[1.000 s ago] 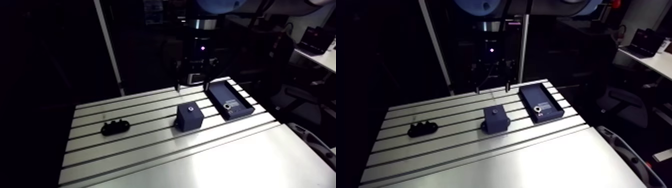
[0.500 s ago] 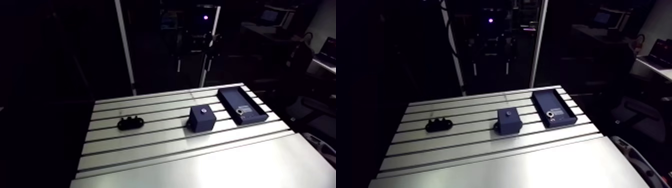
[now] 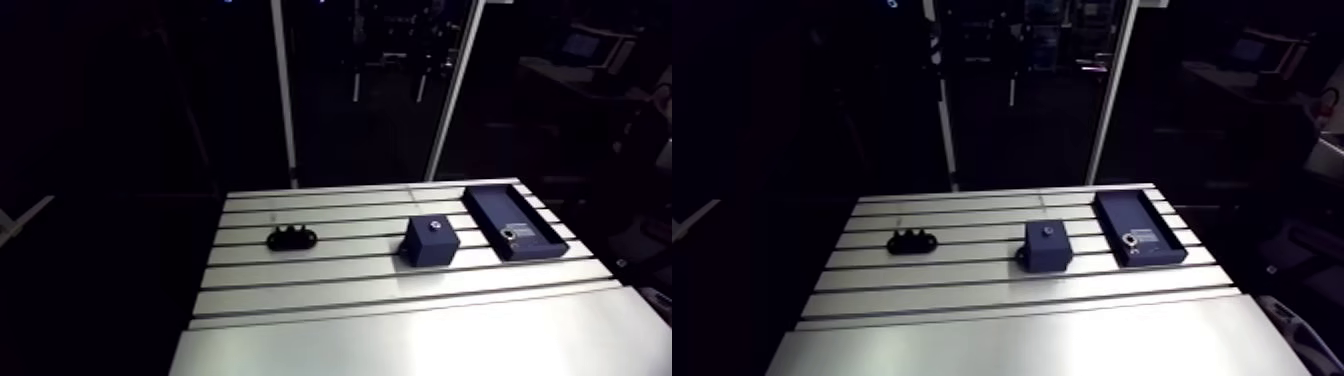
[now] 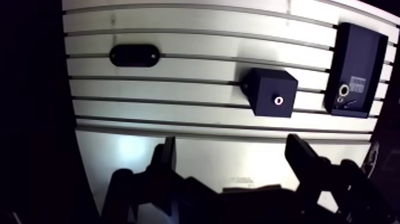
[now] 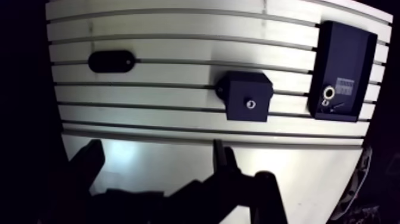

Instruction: Pick up the M10 bolt and insert it into the hole until fully seated.

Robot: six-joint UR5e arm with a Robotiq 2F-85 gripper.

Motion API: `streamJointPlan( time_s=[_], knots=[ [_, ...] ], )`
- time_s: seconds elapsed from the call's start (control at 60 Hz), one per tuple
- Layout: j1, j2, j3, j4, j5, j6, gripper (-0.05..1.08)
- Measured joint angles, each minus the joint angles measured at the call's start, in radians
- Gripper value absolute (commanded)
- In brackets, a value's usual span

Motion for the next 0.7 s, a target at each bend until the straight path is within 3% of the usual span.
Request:
streamJointPlan(
  time_s=[0.283,0.7],
  knots=[
    [0.055,-0.037,-0.015,0.021,0.002,0.013,0.01],
    [0.062,-0.065,-0.014,0.035,0.002,0.017,0.01]
  ],
)
